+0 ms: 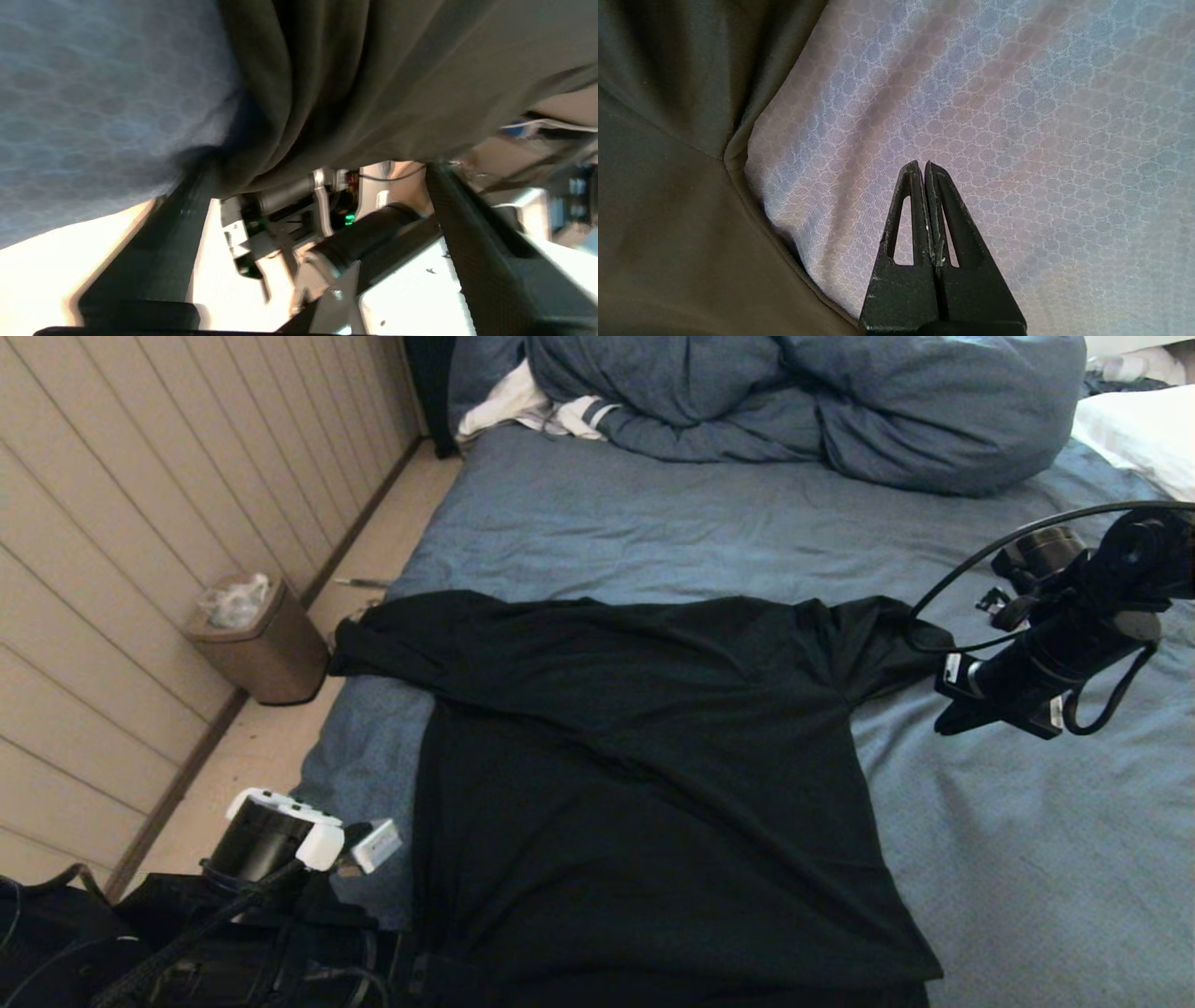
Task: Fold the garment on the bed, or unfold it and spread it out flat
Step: Unford the black T-shirt
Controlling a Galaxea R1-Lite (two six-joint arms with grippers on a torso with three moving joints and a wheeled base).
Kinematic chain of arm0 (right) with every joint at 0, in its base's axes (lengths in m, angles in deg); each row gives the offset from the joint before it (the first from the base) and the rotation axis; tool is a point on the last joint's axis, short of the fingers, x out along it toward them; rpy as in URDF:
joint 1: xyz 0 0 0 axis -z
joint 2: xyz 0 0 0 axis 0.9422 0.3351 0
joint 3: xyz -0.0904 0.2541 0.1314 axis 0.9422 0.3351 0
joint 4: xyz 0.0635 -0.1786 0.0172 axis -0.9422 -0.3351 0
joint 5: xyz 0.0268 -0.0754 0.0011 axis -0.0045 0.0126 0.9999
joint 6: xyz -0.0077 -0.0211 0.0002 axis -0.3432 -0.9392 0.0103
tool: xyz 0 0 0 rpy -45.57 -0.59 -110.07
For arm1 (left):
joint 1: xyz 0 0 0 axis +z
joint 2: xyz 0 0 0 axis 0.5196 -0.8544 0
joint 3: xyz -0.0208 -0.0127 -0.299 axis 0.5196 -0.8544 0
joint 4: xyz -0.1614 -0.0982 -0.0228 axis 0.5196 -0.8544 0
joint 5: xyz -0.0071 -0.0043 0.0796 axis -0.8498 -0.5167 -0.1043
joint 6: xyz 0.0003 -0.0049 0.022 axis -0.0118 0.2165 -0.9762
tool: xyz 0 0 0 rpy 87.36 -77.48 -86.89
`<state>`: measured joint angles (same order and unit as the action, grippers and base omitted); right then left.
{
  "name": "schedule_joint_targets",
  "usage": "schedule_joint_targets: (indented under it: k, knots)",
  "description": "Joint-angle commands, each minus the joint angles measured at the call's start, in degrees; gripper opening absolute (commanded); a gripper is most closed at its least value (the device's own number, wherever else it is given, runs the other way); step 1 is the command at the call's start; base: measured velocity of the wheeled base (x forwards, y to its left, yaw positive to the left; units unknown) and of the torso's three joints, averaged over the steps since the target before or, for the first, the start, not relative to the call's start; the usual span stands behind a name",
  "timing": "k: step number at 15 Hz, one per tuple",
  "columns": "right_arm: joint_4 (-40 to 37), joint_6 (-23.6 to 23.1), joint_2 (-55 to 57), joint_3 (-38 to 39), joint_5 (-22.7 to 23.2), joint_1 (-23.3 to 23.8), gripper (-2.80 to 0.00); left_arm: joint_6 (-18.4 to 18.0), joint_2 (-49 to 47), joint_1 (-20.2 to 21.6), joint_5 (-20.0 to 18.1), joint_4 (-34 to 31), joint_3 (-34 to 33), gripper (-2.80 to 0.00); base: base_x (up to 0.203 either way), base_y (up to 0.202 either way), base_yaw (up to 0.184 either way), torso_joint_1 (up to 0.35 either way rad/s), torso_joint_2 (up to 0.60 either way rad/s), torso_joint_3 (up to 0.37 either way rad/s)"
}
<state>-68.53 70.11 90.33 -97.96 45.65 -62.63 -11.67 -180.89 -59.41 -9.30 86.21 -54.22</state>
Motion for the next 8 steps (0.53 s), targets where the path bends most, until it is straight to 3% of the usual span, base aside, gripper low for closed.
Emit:
schedule_joint_targets:
  k: [1,8]
  knots:
    - [-0.17,0.12,0.32,-0.07,0.07,0.03,-2.8,0.78,-0.42,-2.54,0.58,0.13,-0.32,-2.8,0.0,0.0,0.0,0.0,0.0,0.0]
    - [-0.08,0.04,0.07,0.46,0.33,0.06,-2.8,1.84,1.58,-4.49,2.23,0.03,-3.01,-2.8,0.0,0.0,0.0,0.0,0.0,0.0]
